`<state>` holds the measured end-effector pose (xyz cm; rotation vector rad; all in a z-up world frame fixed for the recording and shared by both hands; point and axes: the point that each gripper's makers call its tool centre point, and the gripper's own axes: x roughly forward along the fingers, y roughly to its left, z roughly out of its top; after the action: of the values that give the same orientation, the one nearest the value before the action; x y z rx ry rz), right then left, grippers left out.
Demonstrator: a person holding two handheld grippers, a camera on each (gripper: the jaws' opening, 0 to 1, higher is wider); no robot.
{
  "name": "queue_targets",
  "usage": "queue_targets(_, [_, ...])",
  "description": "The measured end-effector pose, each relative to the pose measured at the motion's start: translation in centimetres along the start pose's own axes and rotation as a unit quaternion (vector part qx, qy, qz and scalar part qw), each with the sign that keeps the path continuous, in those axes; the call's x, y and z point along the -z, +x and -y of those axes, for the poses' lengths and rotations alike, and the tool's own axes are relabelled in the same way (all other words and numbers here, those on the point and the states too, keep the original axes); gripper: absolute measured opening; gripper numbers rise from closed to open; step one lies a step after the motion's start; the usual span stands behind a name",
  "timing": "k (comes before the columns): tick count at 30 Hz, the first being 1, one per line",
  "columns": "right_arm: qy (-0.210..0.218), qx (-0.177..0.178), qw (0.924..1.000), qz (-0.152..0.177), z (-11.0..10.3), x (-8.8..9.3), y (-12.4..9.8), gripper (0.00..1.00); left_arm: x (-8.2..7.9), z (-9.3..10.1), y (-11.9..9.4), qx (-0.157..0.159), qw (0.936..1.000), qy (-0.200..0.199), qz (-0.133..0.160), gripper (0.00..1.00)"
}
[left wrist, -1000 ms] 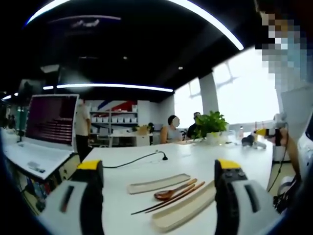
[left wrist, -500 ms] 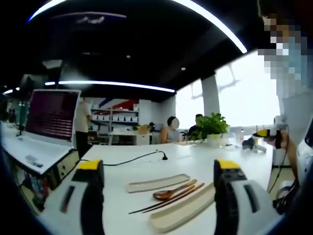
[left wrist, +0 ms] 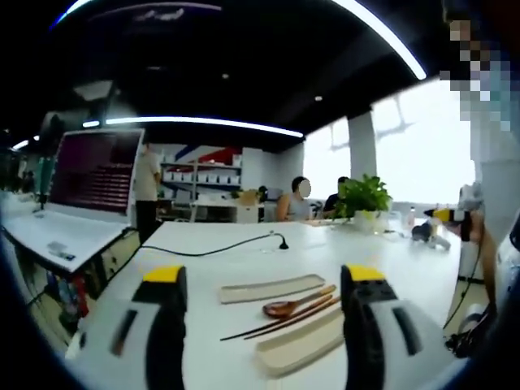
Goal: Arrange the utensils inside the cutlery case until each visible utensil rests in its matching compartment.
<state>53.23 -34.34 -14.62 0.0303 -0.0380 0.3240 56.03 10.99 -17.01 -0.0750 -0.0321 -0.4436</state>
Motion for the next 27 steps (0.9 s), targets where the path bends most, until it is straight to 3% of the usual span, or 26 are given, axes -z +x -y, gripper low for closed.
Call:
queue_targets(4, [-0.018, -0.012, 0.9997, -0.014, -0.6, -0.3, 1.0, 0.99, -0.9, 0.5, 0.4, 0.016, 0.9998, 0.001, 0.010, 0.78])
queue_targets(6, [-0.020, -0.024, 0.9995, -0.010, -1.1, -0.8, 1.6, 0.99, -0.9, 1.3, 1.0, 0.048, 0.9988, 0.007, -0.007, 0.68])
queue_targets(8, [-0.018, -0.041, 0.9989, -0.010, -1.7, -1.1, 2.4, 0.99, -1.1, 1.6, 1.6, 0.055, 0.9982, 0.020, -0.013, 0.63])
queue_targets(12, [-0.034, -0.070, 0.9965, -0.029, -3.2, -1.0, 3.8, 0.99, -1.0, 2.2, 2.7, 0.069, 0.9955, 0.056, -0.034, 0.65])
queue_targets(17, [-0.040, -0.098, 0.9936, -0.038, -4.5, -1.1, 5.1, 0.96, -1.2, 2.7, 3.5, 0.084, 0.9927, 0.074, -0.045, 0.64])
queue_targets(24, [-0.052, -0.136, 0.9876, -0.060, -6.2, -0.5, 6.8, 0.93, -0.9, 3.3, 4.7, 0.107, 0.9843, 0.118, -0.076, 0.64])
queue_targets(27, [-0.060, -0.148, 0.9848, -0.069, -6.8, -0.3, 7.4, 0.92, -0.4, 3.5, 5.1, 0.118, 0.9776, 0.148, -0.092, 0.61])
